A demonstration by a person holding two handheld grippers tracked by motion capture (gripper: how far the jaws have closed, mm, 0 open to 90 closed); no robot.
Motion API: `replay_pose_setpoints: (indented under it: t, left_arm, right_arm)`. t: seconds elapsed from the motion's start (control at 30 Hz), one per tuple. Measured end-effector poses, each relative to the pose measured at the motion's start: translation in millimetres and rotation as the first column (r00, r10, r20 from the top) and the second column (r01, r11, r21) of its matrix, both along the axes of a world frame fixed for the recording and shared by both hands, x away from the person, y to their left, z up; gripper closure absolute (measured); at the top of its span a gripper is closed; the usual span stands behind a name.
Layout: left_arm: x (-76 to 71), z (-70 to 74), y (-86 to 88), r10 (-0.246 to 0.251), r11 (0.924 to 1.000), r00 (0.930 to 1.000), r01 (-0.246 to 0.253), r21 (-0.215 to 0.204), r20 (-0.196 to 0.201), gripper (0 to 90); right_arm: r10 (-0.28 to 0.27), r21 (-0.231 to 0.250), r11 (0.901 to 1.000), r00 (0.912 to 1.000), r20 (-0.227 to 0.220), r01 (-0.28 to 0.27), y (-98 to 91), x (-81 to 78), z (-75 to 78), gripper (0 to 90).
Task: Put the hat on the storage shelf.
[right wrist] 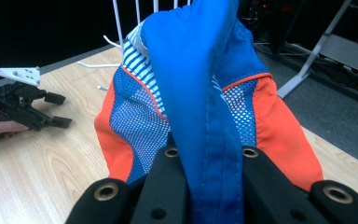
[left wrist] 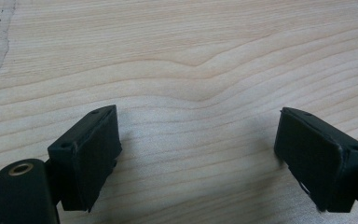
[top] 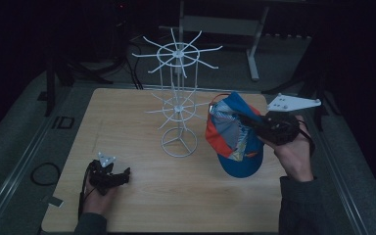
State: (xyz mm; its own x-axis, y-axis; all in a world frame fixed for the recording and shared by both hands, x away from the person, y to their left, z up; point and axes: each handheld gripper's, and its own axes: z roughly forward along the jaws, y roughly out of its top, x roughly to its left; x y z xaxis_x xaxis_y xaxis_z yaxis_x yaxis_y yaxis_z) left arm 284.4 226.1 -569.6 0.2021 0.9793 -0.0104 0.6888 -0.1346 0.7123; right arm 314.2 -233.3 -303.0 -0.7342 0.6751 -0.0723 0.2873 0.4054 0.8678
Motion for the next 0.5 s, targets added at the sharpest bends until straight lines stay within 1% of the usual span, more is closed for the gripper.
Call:
replay_pose_setpoints:
  t: [0.2,0.4,0.5]
  left_arm:
    - [0.0,0.0,0.0,0.0,1.0,1.0,0.0,0.0,0.0,14.7]
    - [0.0,0.0,0.1,-0.001,1.0,1.0,0.001,0.001,0.0,14.7]
    - [0.0,0.0,0.0,-0.001,1.0,1.0,0.001,0.0,0.0,14.7]
  right_arm:
    - [0.007,-0.002,1.0,0.9999,0.014,-0.007,0.0,-0.3,8.3,88.1]
    - [0.015,0.015,0.9998,0.9997,0.02,-0.016,-2.1,-0.8,16.8,88.1]
    - [0.016,0.017,0.9997,0.9997,0.021,-0.016,-2.4,-0.9,17.9,88.1]
